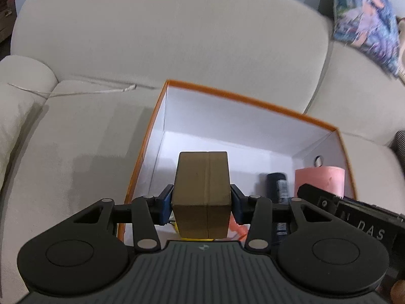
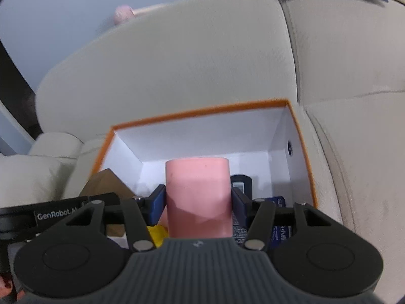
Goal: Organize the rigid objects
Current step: 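Carry the brown cube and pink cup into the shoebox with both tools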
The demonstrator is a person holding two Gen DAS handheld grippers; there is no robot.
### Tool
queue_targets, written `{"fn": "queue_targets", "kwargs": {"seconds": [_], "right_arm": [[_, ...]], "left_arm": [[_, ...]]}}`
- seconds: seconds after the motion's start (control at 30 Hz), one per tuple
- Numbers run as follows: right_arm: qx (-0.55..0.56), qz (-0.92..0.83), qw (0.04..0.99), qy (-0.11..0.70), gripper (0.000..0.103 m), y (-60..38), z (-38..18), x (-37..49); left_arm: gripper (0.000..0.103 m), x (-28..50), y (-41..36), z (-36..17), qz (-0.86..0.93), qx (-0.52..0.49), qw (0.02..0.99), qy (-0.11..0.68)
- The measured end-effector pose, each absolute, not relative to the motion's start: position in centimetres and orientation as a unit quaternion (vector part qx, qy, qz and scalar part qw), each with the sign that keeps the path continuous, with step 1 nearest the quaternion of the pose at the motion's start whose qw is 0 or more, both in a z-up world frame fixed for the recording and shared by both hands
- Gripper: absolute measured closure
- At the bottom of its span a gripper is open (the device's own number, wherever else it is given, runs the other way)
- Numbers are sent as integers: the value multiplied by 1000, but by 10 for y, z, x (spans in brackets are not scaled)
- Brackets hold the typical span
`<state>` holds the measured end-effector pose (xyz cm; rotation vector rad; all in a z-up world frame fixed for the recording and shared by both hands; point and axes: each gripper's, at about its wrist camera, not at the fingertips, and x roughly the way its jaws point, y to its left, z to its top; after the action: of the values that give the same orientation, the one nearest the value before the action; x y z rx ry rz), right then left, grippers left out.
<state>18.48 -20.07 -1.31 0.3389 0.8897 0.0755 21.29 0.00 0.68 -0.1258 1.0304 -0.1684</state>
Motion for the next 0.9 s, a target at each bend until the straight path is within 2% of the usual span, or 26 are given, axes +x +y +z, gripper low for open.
{"fn": "queue_targets", "kwargs": {"seconds": [0.3,0.9], "right_arm": [[142,4,866,479,46,-195,-38,202],[114,-2,847,519,46,-180,-58,206]], "left_arm": [[52,218,-15,-14,-65,-9,860,505],[52,215,-28,-32,-42,58,858,508]]}}
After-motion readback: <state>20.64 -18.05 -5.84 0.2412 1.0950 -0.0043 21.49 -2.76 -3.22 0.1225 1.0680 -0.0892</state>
